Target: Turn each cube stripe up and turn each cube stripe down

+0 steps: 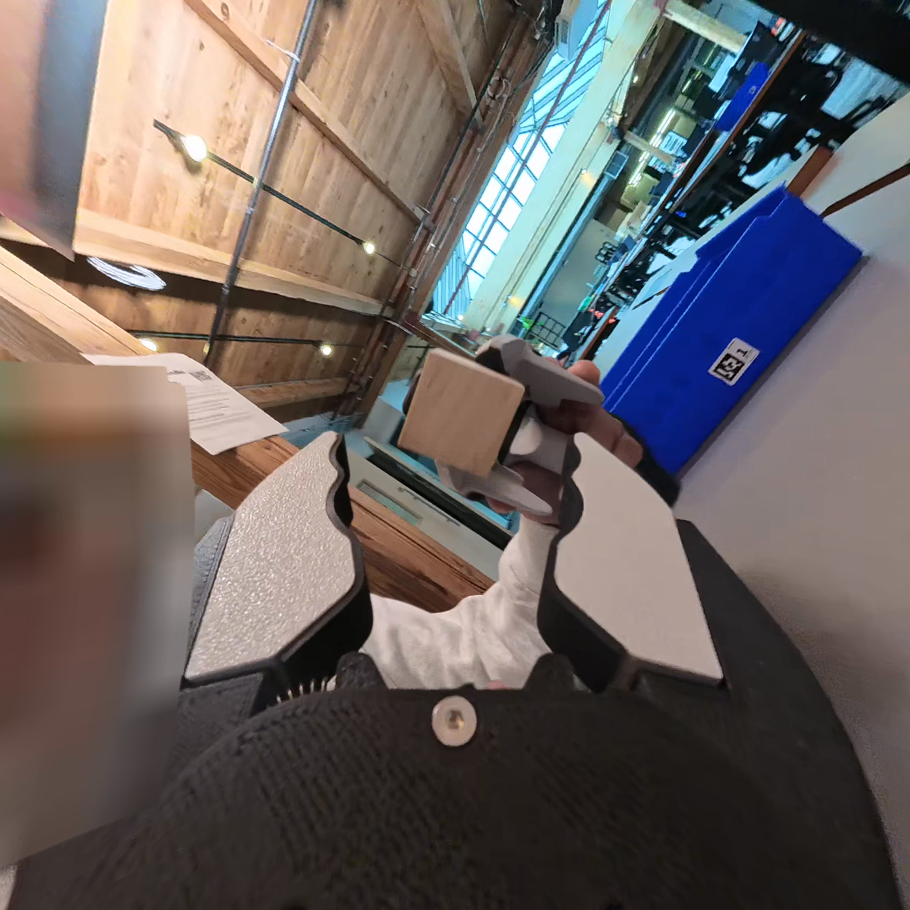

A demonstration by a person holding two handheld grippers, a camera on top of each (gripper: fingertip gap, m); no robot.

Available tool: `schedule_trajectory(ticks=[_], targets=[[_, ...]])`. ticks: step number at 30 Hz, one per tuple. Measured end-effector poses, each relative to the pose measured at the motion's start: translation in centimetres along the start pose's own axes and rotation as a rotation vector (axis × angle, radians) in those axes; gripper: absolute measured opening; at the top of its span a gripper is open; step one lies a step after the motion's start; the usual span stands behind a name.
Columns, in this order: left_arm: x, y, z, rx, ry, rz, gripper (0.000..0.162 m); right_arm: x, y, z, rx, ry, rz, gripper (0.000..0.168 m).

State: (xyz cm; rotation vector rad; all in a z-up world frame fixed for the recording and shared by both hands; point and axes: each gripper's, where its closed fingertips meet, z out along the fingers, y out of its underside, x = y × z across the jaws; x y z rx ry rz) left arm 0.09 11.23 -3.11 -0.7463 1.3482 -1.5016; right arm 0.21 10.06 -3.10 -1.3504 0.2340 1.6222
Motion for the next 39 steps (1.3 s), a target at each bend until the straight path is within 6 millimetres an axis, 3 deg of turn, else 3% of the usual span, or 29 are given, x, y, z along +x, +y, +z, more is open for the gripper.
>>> schedule_trajectory(ticks=[6,14,19,22,27,29,31,34,37,39], targets=[[1.6,0.4,0.0,0.016,0.074,0.043,0.046,0.3,1.1,0.9,-0.054,-0.032,0.064,0.084],[1.5,0.9,-0.4,0.037,0.073,0.07,0.046,-0.1,2.2,2.5,-0.138,-0.027,0.052,0.083],[1.6,1.1,-0.5,0.032,0.074,0.088,0.046,0.1,2.5,2.7,-0.155,-0.031,0.065,0.068],[1.6,1.0,-0.5,0.043,0.072,0.09,0.046,0.3,2.3,2.7,-0.142,-0.038,0.071,0.049],[1.1,1.9,-0.4,-0.004,0.023,0.071,0.047,1.2,2.0,2.5,-0.138,-0.004,0.071,0.048],[0.7,1.9,-0.4,0.006,-0.025,0.046,0.059,1.6,1.6,2.1,-0.143,0.055,0.028,0.048],[0.6,1.7,-0.4,0.022,-0.043,0.026,0.076,1.4,0.7,1.3,-0.155,0.118,-0.051,0.047],[-0.3,2.2,-0.7,-0.006,-0.097,0.023,0.079,0.6,-2.2,-1.3,-0.164,0.273,-0.209,0.048],[-0.9,3.0,-0.8,-0.049,-0.133,0.021,0.076,0.0,-6.7,-6.0,-0.163,0.559,-0.433,0.048],[-0.9,3.3,-0.8,-0.064,-0.138,0.022,0.073,-0.2,-10.3,-10.5,-0.154,0.823,-0.583,0.047]])
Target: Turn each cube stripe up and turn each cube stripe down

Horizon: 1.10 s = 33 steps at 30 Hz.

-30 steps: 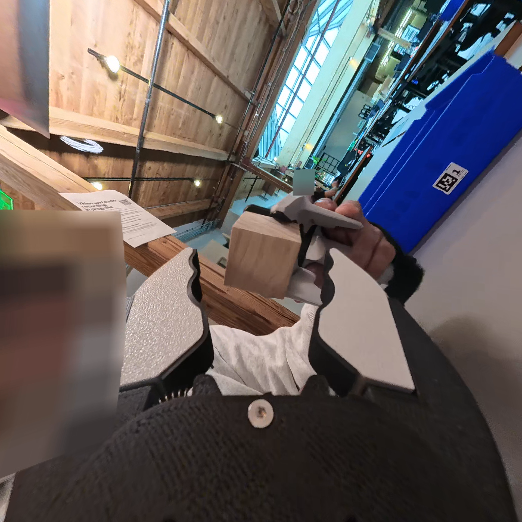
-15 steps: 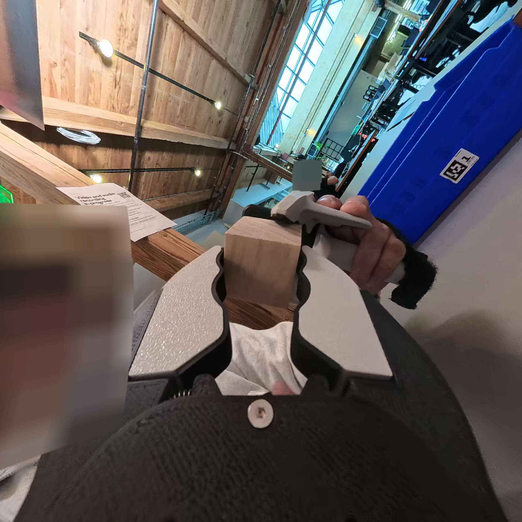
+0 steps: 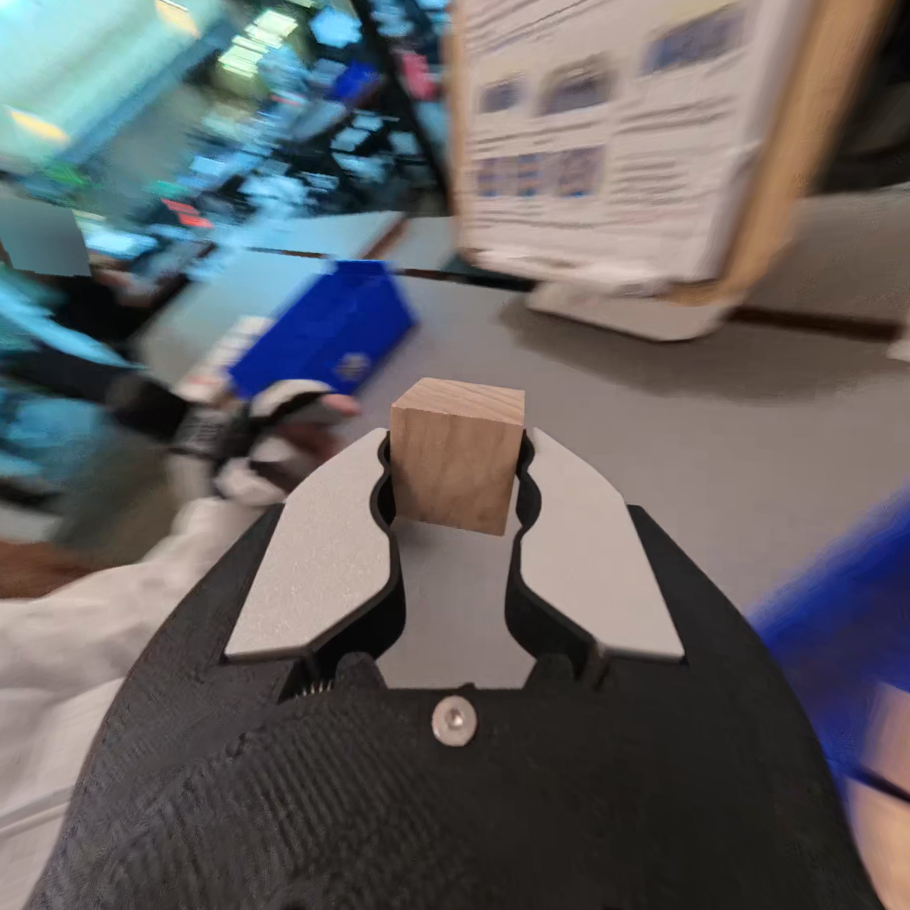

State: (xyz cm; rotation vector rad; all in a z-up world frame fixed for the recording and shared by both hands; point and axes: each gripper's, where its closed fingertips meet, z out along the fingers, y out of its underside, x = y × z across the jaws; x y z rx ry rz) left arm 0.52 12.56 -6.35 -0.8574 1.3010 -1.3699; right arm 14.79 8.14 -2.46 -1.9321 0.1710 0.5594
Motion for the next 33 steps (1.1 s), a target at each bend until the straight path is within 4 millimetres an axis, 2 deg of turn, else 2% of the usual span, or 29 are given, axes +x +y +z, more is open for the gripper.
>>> schedule_trajectory(ticks=[2,4,6,9,12,16,19,28,33], targets=[[0.0,0.3,0.1,-0.022,-0.01,0.014,0.072,5.4,-1.1,-3.7,-0.045,0.307,-0.118,0.048],[0.1,0.8,0.3,-0.047,-0.012,0.032,0.071,10.4,-1.2,-7.2,-0.135,0.566,-0.192,0.047],[0.2,1.3,0.5,-0.07,-0.009,0.039,0.071,14.5,-0.5,-9.4,-0.225,0.704,-0.204,0.048],[0.3,2.0,0.8,-0.094,-0.004,0.039,0.071,18.7,1.4,-9.7,-0.34,0.754,-0.166,0.048],[0.4,2.5,0.9,-0.11,0.0,0.038,0.07,21.7,3.4,-8.7,-0.466,0.775,-0.183,0.048],[0.5,3.3,1.0,-0.143,0.001,0.05,0.07,23.2,5.4,-6.2,-0.606,0.687,-0.236,0.048],[0.5,3.6,1.0,-0.157,0.003,0.055,0.07,23.5,6.7,-4.9,-0.691,0.585,-0.251,0.048],[0.6,4.1,1.2,-0.183,0.02,0.0,0.065,25.1,9.2,-5.0,-1.025,0.526,-0.487,0.048],[0.5,4.2,1.1,-0.186,0.017,-0.025,0.062,25.0,10.3,-4.2,-1.094,0.425,-0.559,0.048]])
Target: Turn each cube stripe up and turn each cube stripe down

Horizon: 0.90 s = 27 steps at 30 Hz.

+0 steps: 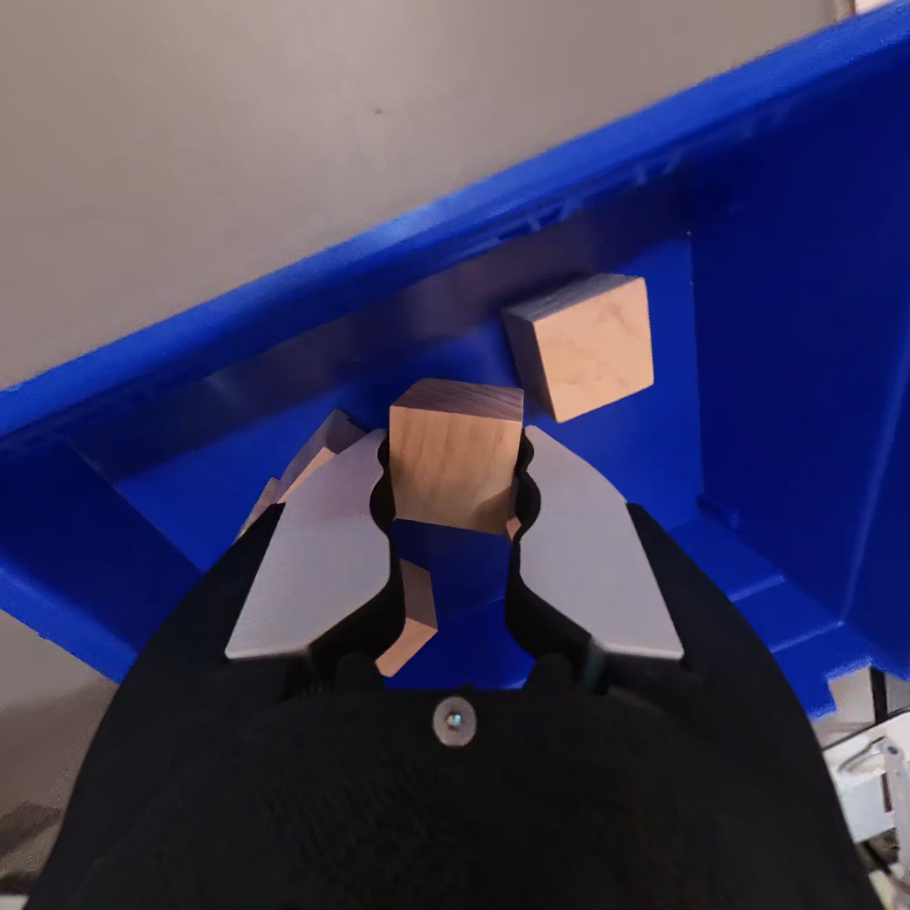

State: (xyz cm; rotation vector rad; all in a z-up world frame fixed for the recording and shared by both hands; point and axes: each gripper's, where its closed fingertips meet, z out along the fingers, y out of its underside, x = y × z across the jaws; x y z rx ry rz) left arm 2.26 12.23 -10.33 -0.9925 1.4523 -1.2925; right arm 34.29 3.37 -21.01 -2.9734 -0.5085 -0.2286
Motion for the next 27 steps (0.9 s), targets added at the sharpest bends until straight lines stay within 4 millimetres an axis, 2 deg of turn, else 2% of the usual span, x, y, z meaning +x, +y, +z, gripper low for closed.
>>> schedule_trajectory(ticks=[5,12,23,27], targets=[[0.2,0.1,0.1,-0.002,0.025,-0.036,0.058,-0.3,0.1,0.7,-0.045,-0.029,-0.138,0.048],[0.8,0.9,0.4,-0.061,0.071,-0.128,0.064,-0.3,0.1,1.6,-0.088,-0.056,-0.2,0.048],[1.3,1.6,0.8,-0.095,0.102,-0.157,0.067,-0.1,0.4,1.9,-0.11,-0.066,-0.178,0.048],[1.4,1.7,0.9,-0.096,0.111,-0.165,0.067,-0.4,0.1,0.5,-0.057,-0.099,-0.143,0.06]])
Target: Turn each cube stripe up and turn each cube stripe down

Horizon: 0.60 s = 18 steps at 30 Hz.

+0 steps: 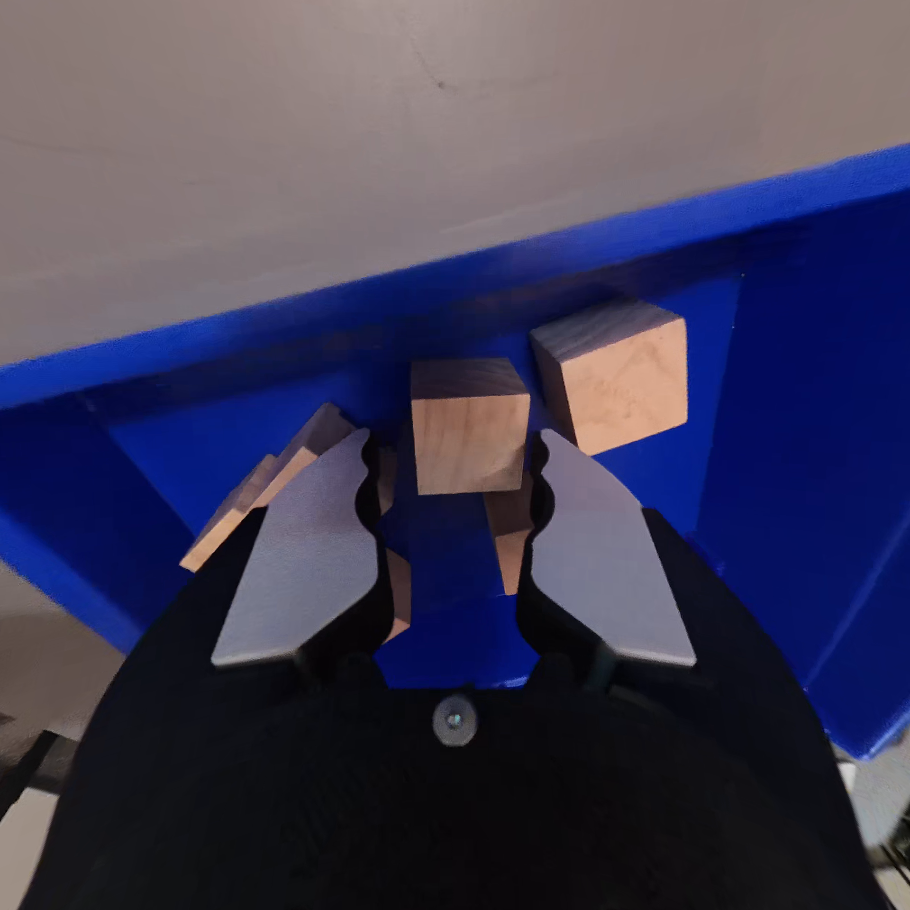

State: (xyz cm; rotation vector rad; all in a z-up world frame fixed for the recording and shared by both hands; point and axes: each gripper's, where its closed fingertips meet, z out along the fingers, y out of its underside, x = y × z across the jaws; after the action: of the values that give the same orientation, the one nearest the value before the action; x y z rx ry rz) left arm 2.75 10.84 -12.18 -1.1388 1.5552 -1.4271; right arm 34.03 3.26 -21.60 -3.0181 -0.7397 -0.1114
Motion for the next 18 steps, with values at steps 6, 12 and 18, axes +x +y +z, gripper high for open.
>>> schedule_trajectory(ticks=[6,12,18], targets=[[0.0,0.2,0.1,-0.009,0.001,0.0,0.069,-0.5,0.2,-4.3,0.147,0.053,0.076,0.076],[-0.2,0.2,0.2,-0.009,-0.017,-0.015,0.071,-3.1,2.1,-10.7,0.56,0.277,0.373,0.079],[0.0,1.5,2.6,-0.063,-0.062,-0.05,0.078,-9.4,11.7,-12.0,0.882,0.428,0.93,0.078]])
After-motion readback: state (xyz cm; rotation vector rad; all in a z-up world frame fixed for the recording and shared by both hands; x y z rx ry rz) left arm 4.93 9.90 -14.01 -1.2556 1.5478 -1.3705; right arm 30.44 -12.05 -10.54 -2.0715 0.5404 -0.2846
